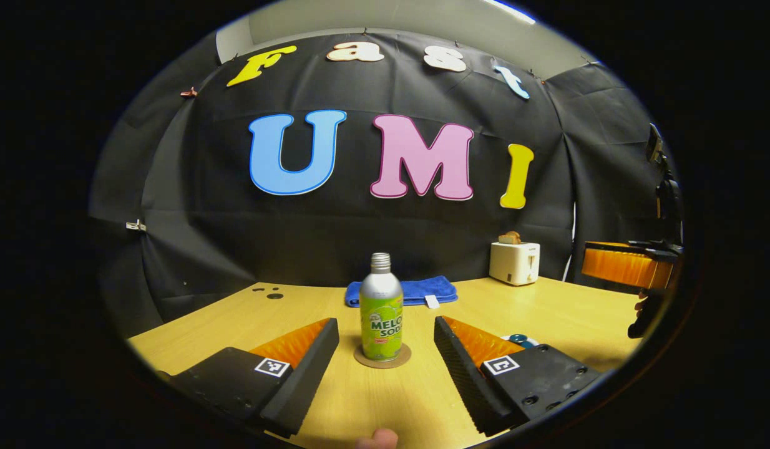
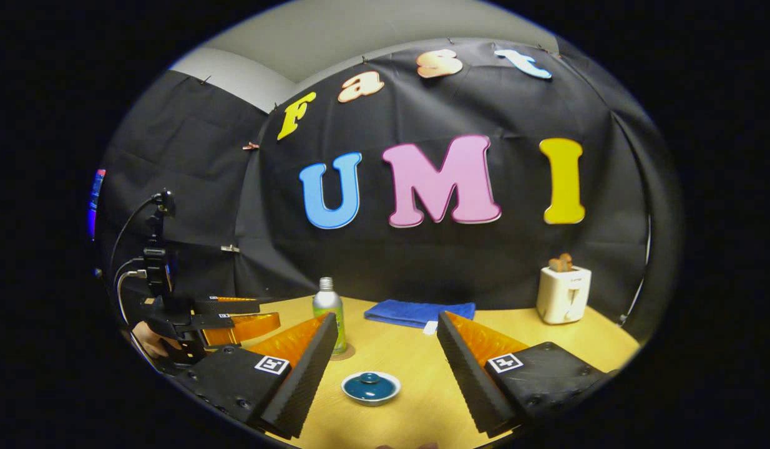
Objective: Open the teacup lid with one hand, grasp the water bottle and pour water into the teacup with the other hand; after pouring, place the water bottle on the coaster and then close the teacup lid.
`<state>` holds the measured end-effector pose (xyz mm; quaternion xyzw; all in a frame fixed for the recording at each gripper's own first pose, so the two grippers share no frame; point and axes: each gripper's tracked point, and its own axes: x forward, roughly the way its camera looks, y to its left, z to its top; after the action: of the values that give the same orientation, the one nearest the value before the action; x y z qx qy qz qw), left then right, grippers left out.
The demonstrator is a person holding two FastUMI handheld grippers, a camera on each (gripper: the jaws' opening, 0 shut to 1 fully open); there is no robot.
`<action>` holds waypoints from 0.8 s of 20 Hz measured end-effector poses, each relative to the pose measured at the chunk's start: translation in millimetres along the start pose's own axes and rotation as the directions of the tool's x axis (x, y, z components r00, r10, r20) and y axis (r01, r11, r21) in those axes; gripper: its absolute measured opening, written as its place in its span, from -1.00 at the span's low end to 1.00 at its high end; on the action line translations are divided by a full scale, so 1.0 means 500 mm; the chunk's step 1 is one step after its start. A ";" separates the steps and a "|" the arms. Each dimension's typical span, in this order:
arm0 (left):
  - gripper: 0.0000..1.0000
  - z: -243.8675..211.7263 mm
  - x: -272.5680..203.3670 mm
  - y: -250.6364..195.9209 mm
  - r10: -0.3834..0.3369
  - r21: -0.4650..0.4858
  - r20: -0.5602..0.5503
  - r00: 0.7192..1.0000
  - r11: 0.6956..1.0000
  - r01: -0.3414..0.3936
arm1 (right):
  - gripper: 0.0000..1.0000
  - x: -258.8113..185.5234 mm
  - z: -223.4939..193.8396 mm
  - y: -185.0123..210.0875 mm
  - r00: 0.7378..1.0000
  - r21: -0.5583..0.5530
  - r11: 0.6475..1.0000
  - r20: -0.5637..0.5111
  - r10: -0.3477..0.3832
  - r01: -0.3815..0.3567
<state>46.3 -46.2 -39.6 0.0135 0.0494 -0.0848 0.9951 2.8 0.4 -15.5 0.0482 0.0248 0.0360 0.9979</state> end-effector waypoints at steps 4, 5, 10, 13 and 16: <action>0.94 0.017 -0.019 -0.042 -0.023 0.003 0.023 0.999 1.000 0.023 | 0.99 -0.067 -0.014 -0.040 0.999 0.007 0.999 -0.016 -0.031 0.031; 0.94 0.023 -0.019 -0.056 -0.031 0.014 0.031 0.999 0.999 0.030 | 0.98 -0.070 -0.013 -0.050 0.999 -0.005 0.999 -0.031 -0.034 0.034; 0.94 0.020 -0.021 -0.091 -0.067 0.018 0.036 0.997 0.998 0.066 | 0.98 -0.075 -0.006 -0.069 0.998 -0.022 0.998 -0.028 -0.061 0.061; 0.94 -0.005 -0.011 -0.082 -0.064 -0.017 0.005 0.998 0.998 0.064 | 0.99 -0.072 -0.016 -0.069 0.997 -0.031 0.998 -0.040 -0.064 0.063; 0.94 -0.008 -0.003 -0.060 -0.044 -0.013 0.000 0.999 0.999 0.044 | 0.98 -0.068 -0.025 -0.063 0.997 -0.035 0.998 -0.050 -0.060 0.059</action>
<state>39.3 -75.5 -44.1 0.0062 0.0504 -0.1066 0.9930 -29.4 -32.2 -29.4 0.0299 0.0512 0.0079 0.9982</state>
